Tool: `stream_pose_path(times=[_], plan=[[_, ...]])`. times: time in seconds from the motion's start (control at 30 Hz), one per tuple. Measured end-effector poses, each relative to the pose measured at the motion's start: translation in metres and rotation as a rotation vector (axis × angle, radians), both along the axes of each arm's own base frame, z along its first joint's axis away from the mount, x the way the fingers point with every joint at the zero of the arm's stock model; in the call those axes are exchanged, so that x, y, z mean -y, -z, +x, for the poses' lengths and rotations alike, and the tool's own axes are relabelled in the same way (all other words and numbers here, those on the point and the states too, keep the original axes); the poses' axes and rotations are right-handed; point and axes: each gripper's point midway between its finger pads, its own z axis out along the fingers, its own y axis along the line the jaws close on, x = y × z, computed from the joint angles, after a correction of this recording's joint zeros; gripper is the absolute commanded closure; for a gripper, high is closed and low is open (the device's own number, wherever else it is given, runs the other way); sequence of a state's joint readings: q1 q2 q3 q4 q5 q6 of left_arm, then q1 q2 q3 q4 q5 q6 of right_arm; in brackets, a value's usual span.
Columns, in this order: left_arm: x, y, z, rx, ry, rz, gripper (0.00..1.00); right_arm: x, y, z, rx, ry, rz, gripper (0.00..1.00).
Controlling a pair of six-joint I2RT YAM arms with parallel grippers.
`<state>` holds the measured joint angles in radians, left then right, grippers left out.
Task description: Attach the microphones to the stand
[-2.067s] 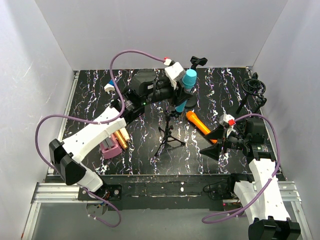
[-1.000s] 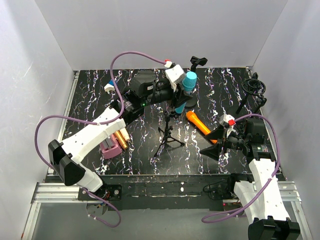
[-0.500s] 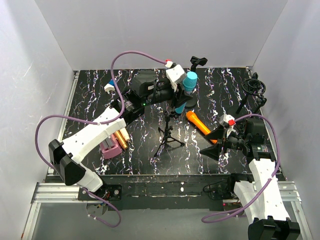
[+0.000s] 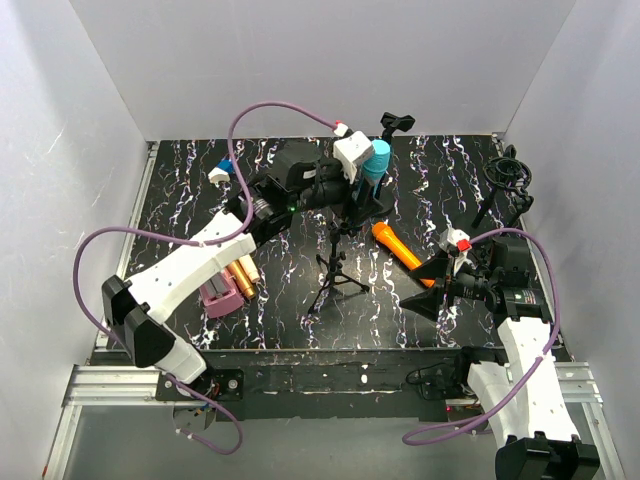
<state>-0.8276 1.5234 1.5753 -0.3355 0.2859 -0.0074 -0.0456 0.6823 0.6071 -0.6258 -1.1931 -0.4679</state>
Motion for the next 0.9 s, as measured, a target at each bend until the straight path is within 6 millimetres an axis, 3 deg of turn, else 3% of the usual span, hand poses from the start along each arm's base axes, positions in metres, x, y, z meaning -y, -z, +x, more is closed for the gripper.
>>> stream_pose_path(times=[0.17,0.3,0.53,0.9], plan=[[-0.001,0.027,0.000,-0.080,-0.017,0.059,0.15,0.000,0.000,0.000,0.001,0.000,0.000,0.05],[-0.003,0.030,-0.001,-0.101,-0.024,0.065,0.02,0.000,0.000,0.000,0.004,0.001,-0.001,0.05],[-0.013,0.018,-0.007,-0.087,-0.043,0.046,0.02,0.001,0.000,0.001,0.005,0.003,-0.001,0.05],[-0.051,-0.014,-0.030,-0.027,-0.101,-0.032,0.02,0.002,0.000,0.002,0.010,0.011,-0.002,0.04]])
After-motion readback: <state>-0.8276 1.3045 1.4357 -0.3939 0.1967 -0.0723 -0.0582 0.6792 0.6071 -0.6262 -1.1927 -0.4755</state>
